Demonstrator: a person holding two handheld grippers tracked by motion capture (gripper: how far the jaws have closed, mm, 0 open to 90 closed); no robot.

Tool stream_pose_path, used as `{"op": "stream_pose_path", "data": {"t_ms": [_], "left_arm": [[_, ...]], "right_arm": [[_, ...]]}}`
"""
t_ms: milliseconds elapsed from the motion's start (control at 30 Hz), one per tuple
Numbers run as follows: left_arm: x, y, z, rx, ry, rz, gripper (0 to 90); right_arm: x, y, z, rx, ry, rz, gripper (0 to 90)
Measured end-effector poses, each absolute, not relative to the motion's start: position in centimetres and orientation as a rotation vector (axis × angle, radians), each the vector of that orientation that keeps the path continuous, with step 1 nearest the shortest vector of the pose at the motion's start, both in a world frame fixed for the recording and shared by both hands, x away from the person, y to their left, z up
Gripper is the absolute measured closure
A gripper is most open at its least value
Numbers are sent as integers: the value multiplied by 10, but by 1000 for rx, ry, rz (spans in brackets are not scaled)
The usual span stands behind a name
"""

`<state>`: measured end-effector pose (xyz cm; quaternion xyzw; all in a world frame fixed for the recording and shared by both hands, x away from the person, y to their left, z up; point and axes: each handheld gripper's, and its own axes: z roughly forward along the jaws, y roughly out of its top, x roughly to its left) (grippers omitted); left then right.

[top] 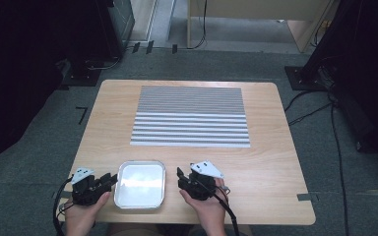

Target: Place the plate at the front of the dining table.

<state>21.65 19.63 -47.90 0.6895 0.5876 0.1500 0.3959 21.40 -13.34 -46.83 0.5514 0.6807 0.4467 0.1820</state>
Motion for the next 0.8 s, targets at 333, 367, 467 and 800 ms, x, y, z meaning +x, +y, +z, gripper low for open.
{"op": "stream_pose_path", "data": {"t_ms": [333,367,467,800], "left_arm": [[216,196,-480,1737,1485,407,647],[216,196,-480,1737,1484,425,636],[216,196,-480,1740,1480,398,629],[216,192,-479,1785,1474,377,776]], "right_arm": [[214,-110,-472,1579,1882,1419,655],[214,-108,-472,1584,1881,1411,683],[216,-103,-475,1616,1889,1427,723],[215,-87,-485,1655,1921,1372,829]]}}
